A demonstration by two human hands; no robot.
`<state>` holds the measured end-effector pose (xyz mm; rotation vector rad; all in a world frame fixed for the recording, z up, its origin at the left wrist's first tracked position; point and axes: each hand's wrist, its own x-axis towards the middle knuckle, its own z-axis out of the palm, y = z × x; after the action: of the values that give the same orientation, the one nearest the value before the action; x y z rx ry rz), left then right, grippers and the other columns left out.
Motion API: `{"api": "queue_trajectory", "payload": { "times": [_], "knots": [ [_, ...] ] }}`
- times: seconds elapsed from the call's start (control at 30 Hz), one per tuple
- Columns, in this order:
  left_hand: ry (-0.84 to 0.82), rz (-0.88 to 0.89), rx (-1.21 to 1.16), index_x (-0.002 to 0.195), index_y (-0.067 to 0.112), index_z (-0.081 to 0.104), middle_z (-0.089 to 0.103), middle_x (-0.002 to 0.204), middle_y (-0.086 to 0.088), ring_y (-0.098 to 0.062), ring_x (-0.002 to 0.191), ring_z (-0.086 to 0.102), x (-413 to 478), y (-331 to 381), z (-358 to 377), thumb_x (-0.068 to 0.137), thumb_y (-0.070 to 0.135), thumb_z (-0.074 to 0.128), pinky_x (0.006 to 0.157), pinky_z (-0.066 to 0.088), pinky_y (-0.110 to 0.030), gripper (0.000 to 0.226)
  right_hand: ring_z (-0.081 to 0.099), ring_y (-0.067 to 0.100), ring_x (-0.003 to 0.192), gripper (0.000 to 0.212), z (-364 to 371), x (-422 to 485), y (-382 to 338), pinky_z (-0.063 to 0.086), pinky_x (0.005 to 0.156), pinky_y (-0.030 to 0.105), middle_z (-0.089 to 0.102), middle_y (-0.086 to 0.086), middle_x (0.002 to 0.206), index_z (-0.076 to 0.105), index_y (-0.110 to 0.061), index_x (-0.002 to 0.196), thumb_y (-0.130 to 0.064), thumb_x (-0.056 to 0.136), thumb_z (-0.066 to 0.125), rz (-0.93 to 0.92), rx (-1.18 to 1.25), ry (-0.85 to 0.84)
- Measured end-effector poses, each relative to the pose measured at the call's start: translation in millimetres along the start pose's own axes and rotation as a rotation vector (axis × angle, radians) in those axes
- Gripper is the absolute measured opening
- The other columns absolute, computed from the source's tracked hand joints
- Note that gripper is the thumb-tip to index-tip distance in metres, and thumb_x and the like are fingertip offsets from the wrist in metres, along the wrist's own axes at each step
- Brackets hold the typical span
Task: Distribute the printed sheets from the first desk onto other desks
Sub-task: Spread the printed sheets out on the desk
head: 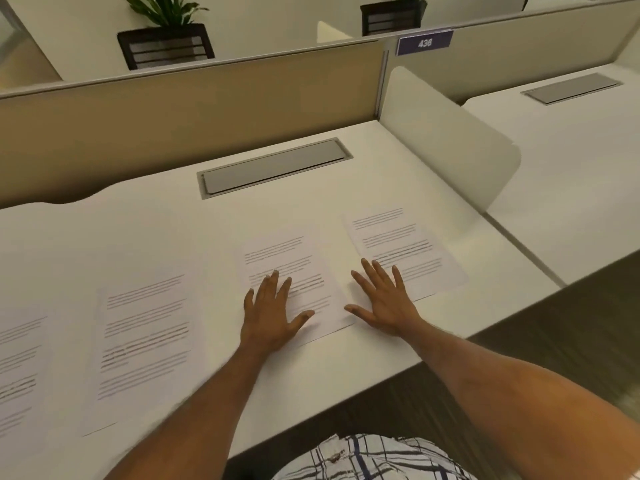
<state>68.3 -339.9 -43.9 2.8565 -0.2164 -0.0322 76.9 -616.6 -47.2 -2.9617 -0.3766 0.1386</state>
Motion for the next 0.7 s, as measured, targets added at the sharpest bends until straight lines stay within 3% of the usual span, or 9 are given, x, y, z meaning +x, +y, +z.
{"api": "queue_trajectory", "payload": {
  "times": [0.17,0.4,0.7],
  "knots": [
    [-0.031,0.013,-0.016,0.156,0.026,0.019,0.003,0.166,0.002,-0.016,0.153,0.002,28,43,6,0.083,0.08,0.036,0.121,0.0,-0.046,0.092,-0.014,0.018,0.151,0.094,-17,-4,46,-0.016,0.118,0.053,-0.009,0.0,0.165,0.008,-0.029,0.157,-0.085,0.08,0.004,0.013,-0.052,-0.025],
    [-0.059,0.116,-0.046,0.156,0.026,0.017,0.0,0.166,0.0,-0.016,0.153,0.0,80,87,16,0.085,0.078,0.034,0.121,-0.002,-0.047,0.089,-0.015,0.017,0.151,0.087,-31,-1,86,-0.017,0.118,0.053,-0.009,-0.001,0.165,0.006,-0.03,0.157,-0.08,0.086,0.014,0.067,-0.09,-0.024],
    [-0.098,0.153,-0.019,0.156,0.025,0.018,0.003,0.166,-0.004,-0.019,0.153,0.003,110,128,39,0.089,0.072,0.039,0.121,0.002,-0.048,0.085,-0.022,0.022,0.149,0.082,-38,12,139,-0.027,0.112,0.054,-0.015,0.0,0.164,0.005,-0.034,0.156,-0.079,0.088,0.008,0.198,-0.176,0.012]
  ]
}}
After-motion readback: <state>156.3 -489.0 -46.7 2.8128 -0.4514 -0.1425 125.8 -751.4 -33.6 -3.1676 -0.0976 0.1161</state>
